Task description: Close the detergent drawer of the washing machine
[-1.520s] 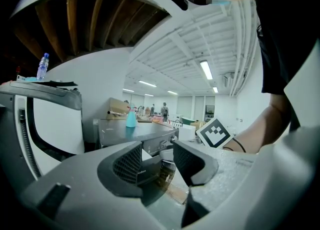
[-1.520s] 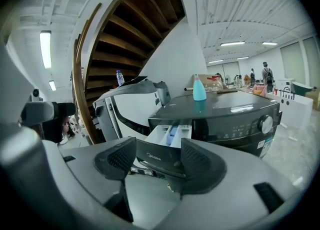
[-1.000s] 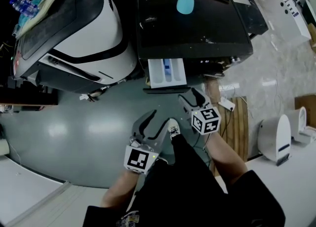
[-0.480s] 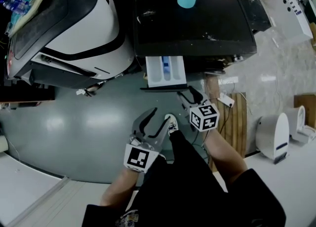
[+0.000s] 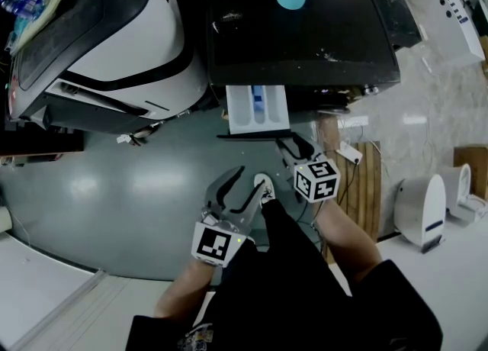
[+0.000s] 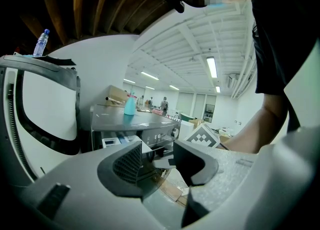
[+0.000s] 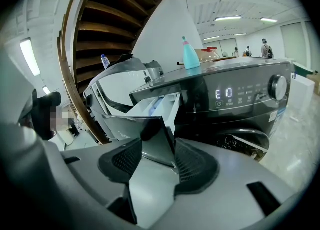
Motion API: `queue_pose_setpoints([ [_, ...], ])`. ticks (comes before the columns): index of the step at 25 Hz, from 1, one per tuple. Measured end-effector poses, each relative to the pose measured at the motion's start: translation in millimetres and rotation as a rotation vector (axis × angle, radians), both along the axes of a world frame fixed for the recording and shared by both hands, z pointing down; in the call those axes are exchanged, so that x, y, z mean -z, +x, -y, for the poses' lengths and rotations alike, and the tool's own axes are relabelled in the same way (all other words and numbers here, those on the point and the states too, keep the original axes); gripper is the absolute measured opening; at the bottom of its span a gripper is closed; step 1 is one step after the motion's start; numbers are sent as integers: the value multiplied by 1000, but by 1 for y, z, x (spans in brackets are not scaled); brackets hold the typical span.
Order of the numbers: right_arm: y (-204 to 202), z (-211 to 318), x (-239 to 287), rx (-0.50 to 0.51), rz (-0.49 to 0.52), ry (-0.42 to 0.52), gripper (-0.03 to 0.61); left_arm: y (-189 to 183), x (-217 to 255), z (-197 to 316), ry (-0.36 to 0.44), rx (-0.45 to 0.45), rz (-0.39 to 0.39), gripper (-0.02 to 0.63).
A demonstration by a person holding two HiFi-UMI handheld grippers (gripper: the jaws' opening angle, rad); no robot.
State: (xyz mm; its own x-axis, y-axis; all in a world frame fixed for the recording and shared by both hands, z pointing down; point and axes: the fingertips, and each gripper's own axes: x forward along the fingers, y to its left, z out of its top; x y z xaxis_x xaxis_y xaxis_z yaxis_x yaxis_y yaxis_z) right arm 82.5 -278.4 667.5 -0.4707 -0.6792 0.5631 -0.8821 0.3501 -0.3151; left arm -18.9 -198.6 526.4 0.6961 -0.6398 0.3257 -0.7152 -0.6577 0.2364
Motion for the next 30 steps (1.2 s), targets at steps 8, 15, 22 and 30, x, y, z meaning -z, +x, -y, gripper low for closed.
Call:
queue_pose_setpoints([
  [8,-2,2,0,-7,5,-9,204,-2,1,4,5,5,2,178],
  [15,-2,3,1,-25,-1,2,204,-1,0,4,1,8,-4,178],
  [22,-3,16,3,-42,1,19,196,2,-1,4,0,11,-6,178],
  [30,-2,39,3,-52,3,30,190,1,-3,5,-3,20,-3,178],
])
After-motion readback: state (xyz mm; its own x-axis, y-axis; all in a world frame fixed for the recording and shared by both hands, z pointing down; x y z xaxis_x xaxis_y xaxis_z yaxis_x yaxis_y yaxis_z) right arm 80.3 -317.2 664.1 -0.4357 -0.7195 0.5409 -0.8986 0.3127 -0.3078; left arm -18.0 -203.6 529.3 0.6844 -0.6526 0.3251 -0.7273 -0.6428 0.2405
